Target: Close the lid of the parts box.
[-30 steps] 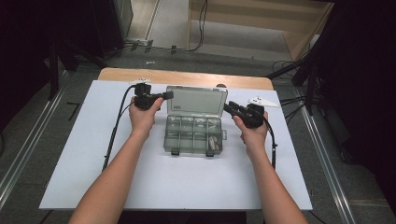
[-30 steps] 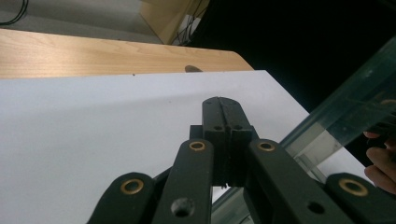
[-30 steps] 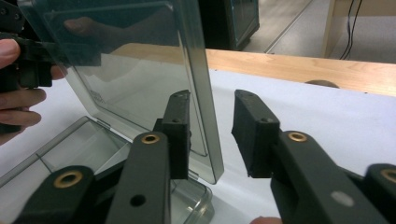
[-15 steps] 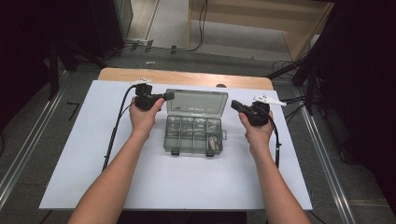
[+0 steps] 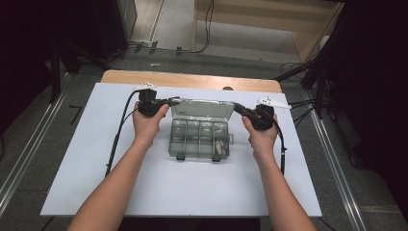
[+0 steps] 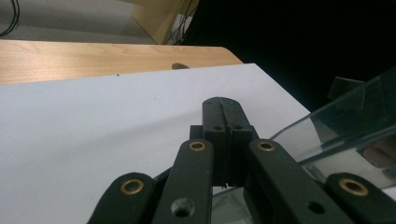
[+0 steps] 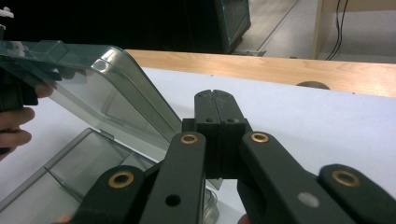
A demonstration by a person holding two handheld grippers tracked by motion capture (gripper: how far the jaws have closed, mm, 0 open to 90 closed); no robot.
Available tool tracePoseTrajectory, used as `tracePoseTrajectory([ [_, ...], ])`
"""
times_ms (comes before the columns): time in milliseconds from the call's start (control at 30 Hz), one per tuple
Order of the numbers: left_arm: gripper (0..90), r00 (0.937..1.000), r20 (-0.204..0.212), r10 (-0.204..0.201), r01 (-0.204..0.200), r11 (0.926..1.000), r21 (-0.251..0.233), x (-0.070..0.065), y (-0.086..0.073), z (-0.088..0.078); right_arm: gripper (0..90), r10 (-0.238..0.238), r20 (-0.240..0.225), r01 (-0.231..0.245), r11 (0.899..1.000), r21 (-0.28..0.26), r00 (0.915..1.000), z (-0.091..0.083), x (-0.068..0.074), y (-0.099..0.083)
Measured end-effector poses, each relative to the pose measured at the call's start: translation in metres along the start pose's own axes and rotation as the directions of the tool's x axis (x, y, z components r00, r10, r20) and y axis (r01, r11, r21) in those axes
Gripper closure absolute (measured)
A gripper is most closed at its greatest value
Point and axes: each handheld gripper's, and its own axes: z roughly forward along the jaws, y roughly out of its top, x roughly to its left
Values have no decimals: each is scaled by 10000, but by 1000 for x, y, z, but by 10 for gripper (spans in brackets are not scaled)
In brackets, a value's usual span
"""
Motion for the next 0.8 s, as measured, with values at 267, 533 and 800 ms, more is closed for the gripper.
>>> tracePoseTrajectory([
  [267,887,9999,35,137,-137,9998,-171,-8,-5,-8,879,-111,-54,111,9999,-54,9999,-5,3,-4],
  [533,887,9991,-12,425,-425,9990,-139,-14,-12,-13,879,-329,-106,328,9994,-71,9994,-5,10,-13],
  [800,886,9983,89,578,-577,9983,-97,-18,-19,-18,879,-642,-139,640,9979,-92,9978,-10,16,-18],
])
